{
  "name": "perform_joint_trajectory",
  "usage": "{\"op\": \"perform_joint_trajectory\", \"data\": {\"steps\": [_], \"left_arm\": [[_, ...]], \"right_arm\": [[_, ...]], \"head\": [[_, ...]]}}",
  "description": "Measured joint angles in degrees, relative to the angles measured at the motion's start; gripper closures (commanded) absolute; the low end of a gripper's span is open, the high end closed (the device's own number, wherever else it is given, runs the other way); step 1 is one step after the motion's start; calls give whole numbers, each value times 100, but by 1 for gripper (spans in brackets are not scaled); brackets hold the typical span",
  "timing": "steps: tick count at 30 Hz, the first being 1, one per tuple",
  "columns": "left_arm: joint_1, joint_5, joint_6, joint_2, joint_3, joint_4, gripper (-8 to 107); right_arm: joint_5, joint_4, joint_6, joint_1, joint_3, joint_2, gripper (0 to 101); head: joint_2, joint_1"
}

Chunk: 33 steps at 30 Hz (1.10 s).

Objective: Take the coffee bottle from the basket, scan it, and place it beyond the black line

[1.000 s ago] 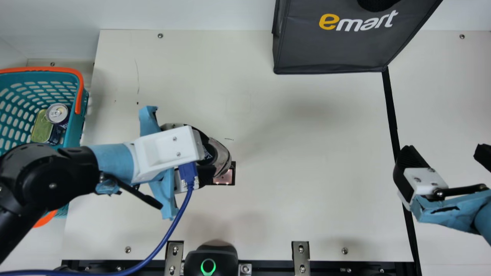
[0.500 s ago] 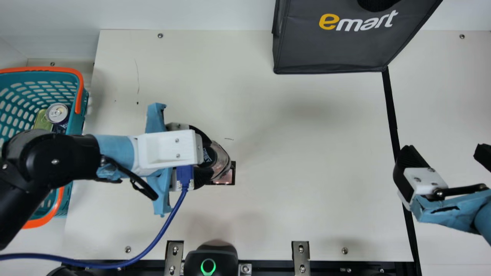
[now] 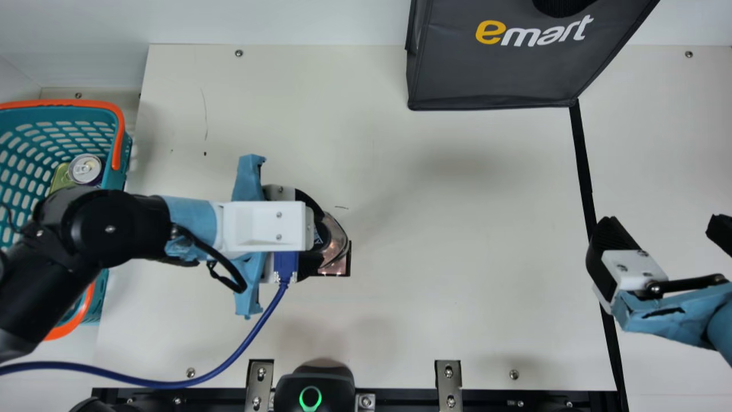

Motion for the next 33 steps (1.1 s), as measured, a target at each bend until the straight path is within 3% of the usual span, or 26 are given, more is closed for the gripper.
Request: {"op": "perform_joint_trajectory", "data": {"steps": [13,33], "left_arm": [[-104,-119,69,60,233,-66,89],[-93,-302,-159,114,352,-97,22]], "right_arm": [[0,0,0,0,0,0,10],[0,0,0,0,0,0,10]], "head": [[0,0],[0,0]]}}
